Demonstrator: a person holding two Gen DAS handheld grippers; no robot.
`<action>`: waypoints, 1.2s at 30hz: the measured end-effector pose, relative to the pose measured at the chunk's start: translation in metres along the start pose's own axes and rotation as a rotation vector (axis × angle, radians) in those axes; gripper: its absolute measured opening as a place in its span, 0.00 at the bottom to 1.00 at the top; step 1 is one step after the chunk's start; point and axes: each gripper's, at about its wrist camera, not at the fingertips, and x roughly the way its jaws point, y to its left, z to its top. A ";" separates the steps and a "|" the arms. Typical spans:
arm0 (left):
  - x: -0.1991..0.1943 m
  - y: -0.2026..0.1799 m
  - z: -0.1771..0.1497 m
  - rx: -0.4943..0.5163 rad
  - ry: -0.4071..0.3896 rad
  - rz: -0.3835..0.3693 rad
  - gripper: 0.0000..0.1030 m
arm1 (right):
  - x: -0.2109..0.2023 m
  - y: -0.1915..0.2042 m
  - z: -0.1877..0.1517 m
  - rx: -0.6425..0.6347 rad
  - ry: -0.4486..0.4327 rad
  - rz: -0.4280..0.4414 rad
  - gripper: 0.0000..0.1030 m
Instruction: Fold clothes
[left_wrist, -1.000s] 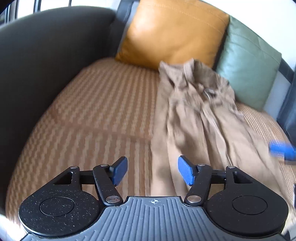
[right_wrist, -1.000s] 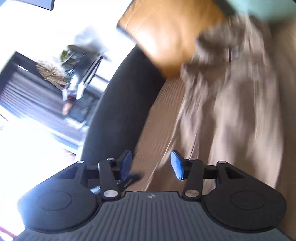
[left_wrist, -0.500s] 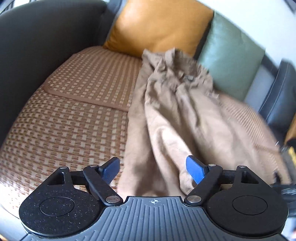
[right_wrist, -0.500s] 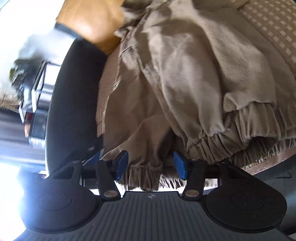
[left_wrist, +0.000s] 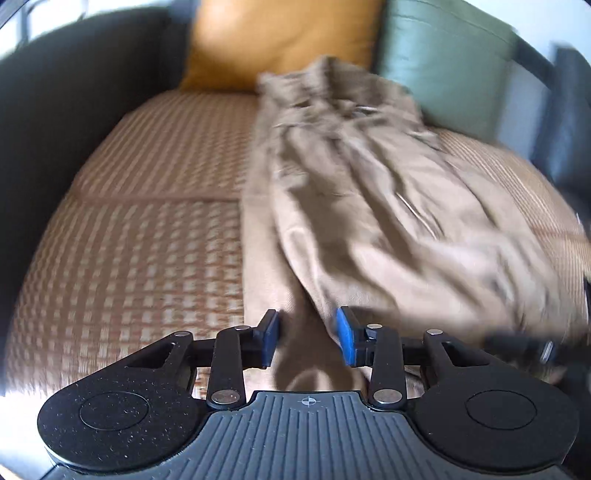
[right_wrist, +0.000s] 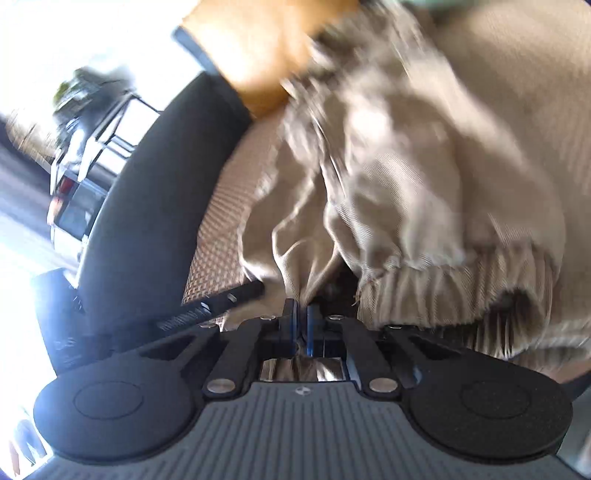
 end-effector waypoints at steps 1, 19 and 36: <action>0.001 -0.005 -0.002 0.035 0.009 0.013 0.30 | -0.007 0.000 0.002 -0.007 -0.017 -0.010 0.05; -0.022 0.087 -0.028 -0.374 -0.066 -0.013 0.83 | -0.085 -0.011 -0.003 -0.045 -0.160 0.166 0.62; 0.026 0.051 -0.024 -0.257 0.008 -0.174 0.89 | -0.026 -0.175 0.012 0.439 -0.051 0.069 0.89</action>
